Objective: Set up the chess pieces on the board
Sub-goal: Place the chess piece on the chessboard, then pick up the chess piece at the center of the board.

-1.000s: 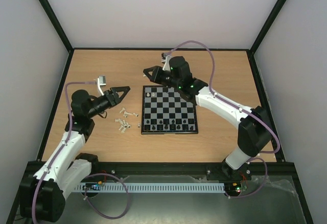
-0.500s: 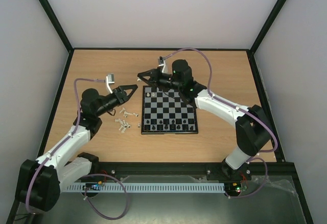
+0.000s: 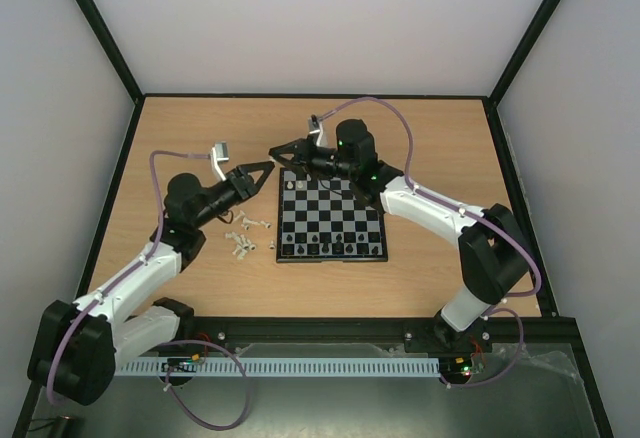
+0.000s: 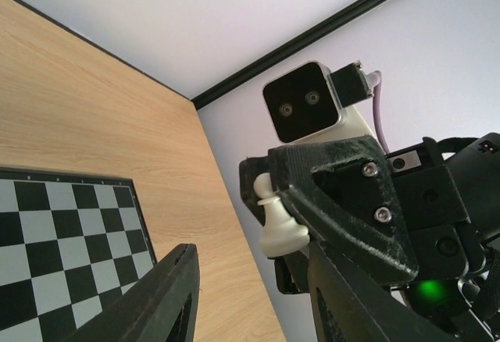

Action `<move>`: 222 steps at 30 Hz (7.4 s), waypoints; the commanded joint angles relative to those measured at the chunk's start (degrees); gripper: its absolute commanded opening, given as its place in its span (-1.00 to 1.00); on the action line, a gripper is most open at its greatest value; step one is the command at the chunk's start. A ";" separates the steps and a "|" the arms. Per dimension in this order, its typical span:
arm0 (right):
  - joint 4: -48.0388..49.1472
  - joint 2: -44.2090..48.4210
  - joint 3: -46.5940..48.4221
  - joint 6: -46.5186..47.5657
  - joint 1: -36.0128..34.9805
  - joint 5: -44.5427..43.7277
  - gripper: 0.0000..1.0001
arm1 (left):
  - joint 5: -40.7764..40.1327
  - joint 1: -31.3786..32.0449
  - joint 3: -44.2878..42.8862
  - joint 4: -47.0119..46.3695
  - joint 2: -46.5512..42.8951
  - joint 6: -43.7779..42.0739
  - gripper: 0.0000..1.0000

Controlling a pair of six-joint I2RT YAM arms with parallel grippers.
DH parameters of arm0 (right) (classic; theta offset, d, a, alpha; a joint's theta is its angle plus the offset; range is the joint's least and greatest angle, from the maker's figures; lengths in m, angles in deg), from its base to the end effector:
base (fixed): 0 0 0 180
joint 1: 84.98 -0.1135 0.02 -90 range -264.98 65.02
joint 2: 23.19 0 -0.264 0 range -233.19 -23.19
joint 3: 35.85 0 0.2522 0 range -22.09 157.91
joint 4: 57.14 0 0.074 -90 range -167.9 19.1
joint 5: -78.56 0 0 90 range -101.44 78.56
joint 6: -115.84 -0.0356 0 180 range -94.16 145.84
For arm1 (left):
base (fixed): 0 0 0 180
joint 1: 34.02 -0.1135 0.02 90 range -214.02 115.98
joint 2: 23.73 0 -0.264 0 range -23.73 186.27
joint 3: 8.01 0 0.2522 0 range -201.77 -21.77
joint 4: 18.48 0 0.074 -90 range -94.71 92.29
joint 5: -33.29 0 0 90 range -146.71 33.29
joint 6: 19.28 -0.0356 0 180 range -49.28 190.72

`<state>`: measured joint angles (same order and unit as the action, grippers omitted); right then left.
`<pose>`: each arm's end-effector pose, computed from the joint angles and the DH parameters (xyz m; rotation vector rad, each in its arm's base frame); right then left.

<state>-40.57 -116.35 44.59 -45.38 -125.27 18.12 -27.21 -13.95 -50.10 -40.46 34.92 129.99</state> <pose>0.2825 0.2625 0.3286 -0.0096 1.8648 1.8533 0.2090 -0.0950 0.2770 -0.1014 1.6785 -1.4609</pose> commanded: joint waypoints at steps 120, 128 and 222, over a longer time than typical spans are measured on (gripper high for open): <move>-32.71 16.47 -9.08 34.16 -2.86 33.67 -0.94 | 29.31 11.50 -2.72 29.02 -11.74 -14.60 -0.53; -38.63 15.79 -6.58 37.20 -2.64 26.17 -0.97 | 28.74 8.45 -4.65 33.29 -11.61 -17.57 0.36; -66.62 -13.02 22.60 48.19 -12.43 -30.73 -0.39 | -1.61 -19.78 -4.61 54.30 -12.94 -21.66 0.99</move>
<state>-106.56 -128.24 69.26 2.81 -133.92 -17.92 -30.66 -29.57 -57.36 14.68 22.44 105.26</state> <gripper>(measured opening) 0.309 0.995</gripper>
